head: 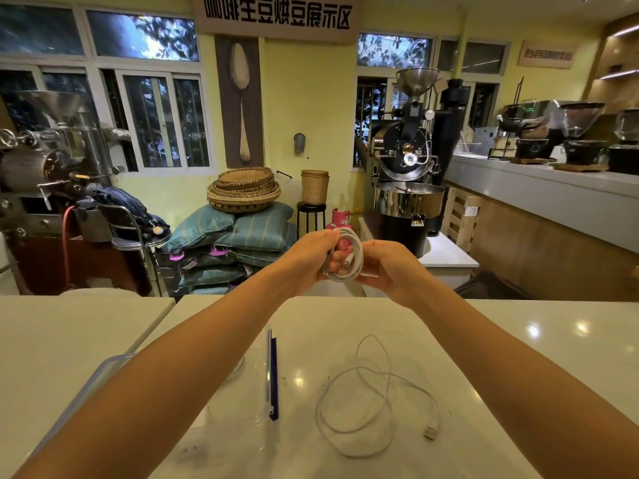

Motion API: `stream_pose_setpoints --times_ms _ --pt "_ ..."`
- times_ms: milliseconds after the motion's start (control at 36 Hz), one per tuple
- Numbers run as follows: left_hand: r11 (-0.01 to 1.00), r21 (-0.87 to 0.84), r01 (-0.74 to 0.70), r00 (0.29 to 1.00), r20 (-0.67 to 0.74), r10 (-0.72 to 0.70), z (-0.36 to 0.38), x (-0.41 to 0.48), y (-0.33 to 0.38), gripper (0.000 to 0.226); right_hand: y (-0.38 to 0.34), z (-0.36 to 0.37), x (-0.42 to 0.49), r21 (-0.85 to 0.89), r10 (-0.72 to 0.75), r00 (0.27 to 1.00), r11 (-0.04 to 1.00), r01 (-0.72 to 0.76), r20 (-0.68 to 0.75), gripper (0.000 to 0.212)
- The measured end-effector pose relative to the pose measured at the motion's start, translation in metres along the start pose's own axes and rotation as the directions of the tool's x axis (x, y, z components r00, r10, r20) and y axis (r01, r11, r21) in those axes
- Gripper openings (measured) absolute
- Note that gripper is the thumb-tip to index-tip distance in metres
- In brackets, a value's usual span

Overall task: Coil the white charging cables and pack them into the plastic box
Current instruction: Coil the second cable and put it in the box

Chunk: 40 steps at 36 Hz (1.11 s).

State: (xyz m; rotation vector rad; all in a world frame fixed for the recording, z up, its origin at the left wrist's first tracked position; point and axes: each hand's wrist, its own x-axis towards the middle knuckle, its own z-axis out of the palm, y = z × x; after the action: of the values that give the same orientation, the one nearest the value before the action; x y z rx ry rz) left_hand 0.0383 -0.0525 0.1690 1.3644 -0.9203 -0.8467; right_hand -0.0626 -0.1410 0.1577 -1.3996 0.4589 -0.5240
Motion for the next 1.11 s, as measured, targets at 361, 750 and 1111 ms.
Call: stream_pose_setpoints --times_ms 361,750,1111 --pt "0.975 0.215 -0.059 0.991 -0.106 0.083 -0.003 -0.001 -0.002 0.038 -0.004 0.013 -0.002 -0.428 -0.133 0.991 0.895 0.124 0.009 0.014" --pt "0.954 0.296 -0.05 0.991 -0.104 0.084 -0.003 -0.002 -0.004 0.037 -0.007 0.005 -0.001 -0.5 -0.141 0.989 0.854 0.143 0.041 0.026" --pt "0.958 0.282 -0.057 0.994 -0.077 0.082 -0.001 -0.004 -0.003 0.036 -0.004 0.007 0.001 -0.423 -0.097 0.993 0.898 0.119 0.074 0.01"
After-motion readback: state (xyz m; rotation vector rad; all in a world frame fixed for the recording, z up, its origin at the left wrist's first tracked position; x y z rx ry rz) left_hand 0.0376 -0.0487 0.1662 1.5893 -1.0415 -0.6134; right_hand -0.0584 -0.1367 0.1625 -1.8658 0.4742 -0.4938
